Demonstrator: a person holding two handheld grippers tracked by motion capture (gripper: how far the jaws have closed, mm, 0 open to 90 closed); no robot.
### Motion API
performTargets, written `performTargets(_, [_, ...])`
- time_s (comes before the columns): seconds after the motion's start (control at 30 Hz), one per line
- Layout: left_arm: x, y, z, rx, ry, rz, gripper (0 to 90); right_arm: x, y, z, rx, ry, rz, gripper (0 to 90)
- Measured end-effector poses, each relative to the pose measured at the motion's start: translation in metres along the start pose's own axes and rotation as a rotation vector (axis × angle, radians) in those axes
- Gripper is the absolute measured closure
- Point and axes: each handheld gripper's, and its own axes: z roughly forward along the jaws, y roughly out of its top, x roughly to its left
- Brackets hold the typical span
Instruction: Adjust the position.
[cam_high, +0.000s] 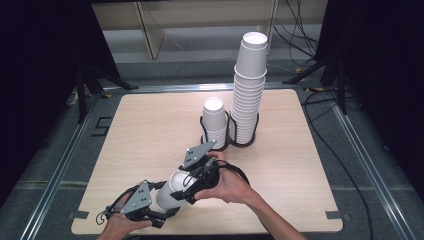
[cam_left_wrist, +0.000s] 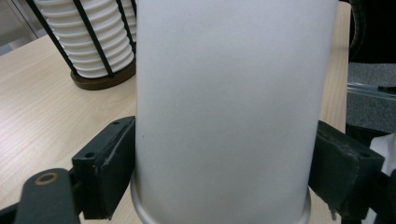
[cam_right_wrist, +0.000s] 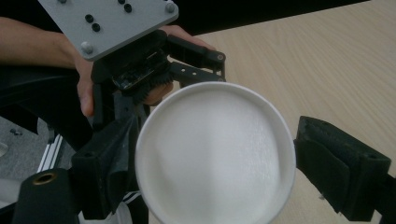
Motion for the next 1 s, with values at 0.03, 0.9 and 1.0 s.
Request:
performTargets(0.03, [0.000,0.000,0.001,-0.004,-0.007,0.000,16.0,0.000,0.000,0.000,0.000,0.000,0.000,16.5])
performTargets(0.9, [0.011,0.000,-0.008,-0.148,-0.045,-0.114,7.4,-0.006,-0.001,-0.010,-0.070,0.030,0.021,25.4])
performTargets(1.0, [0.013,0.001,-0.009,-0.167,-0.035,-0.164,8.0,-0.010,-0.001,-0.016,-0.115,0.018,0.010,25.4])
